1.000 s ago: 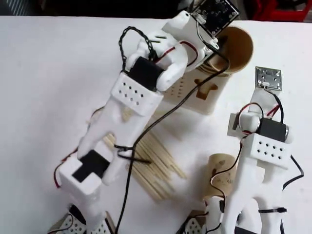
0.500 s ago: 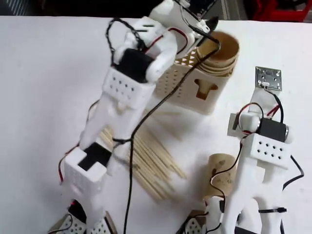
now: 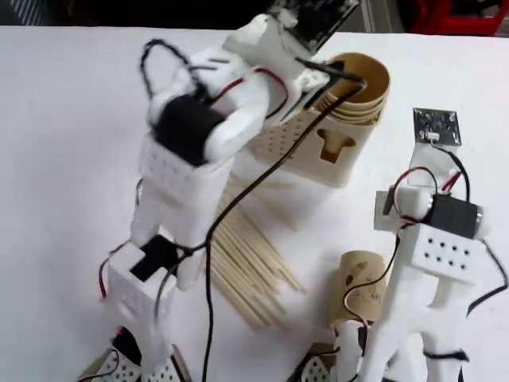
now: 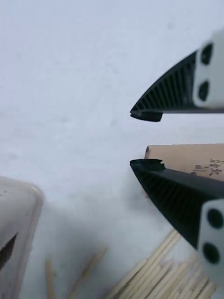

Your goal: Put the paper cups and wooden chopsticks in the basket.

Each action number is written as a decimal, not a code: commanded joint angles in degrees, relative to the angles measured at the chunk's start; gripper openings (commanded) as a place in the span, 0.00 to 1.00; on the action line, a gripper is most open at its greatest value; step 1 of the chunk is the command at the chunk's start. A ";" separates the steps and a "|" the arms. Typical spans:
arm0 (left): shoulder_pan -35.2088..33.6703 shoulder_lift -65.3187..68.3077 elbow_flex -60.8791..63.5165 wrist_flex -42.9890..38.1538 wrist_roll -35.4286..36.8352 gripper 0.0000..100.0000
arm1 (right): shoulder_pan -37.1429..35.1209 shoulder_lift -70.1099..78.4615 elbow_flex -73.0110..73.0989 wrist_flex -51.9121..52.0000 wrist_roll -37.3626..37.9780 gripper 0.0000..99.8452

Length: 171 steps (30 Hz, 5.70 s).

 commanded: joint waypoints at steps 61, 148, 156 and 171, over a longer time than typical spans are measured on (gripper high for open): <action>-15.34 -78.90 103.12 4.66 -16.18 0.27 | -16.57 -3.82 25.67 -4.00 15.65 0.02; 18.68 -60.88 129.58 -37.98 -10.99 0.02 | -12.53 -3.91 4.22 9.54 4.22 0.02; 10.51 -60.97 114.46 -25.14 -10.64 0.02 | -12.53 -4.00 0.09 13.85 4.22 0.02; 3.12 -60.26 74.11 -10.81 -3.08 0.02 | -12.88 -22.90 5.71 10.86 2.64 0.02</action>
